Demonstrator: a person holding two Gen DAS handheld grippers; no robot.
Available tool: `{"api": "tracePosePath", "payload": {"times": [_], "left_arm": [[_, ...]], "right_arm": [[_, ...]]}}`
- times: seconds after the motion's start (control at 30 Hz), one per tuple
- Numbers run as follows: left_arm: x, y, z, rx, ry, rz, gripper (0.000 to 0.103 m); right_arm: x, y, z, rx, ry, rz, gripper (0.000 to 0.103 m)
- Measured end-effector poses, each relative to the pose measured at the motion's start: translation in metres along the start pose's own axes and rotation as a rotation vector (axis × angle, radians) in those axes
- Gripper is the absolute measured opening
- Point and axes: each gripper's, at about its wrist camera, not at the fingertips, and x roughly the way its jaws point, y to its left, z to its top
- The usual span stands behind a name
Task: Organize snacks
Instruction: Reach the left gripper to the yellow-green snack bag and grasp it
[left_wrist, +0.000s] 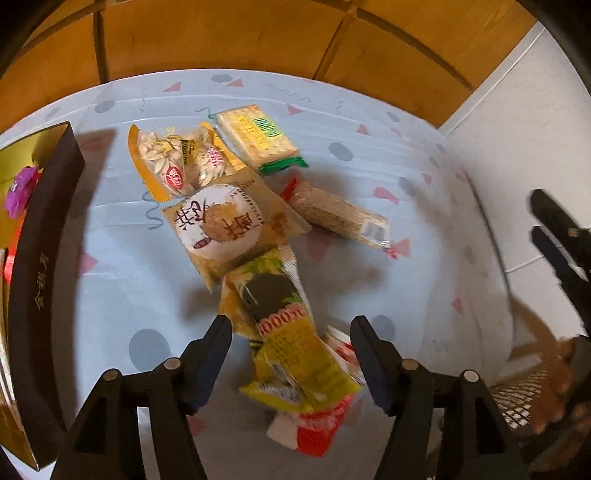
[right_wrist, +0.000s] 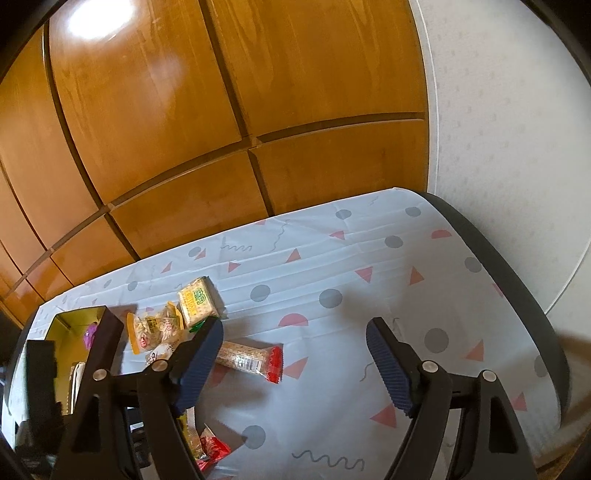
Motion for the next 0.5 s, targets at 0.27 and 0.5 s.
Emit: {"api": "tracePosePath", "payload": {"times": [0.27, 0.5], "left_arm": [[0.013, 0.008, -0.001, 0.052, -0.013, 0.078, 0.043], [-0.013, 0.020, -0.033, 0.208, -0.058, 0.141, 0.033]], "right_arm": [[0.000, -0.002, 0.001, 0.012, -0.003, 0.004, 0.080], [0.001, -0.002, 0.000, 0.010, -0.003, -0.005, 0.080]]}}
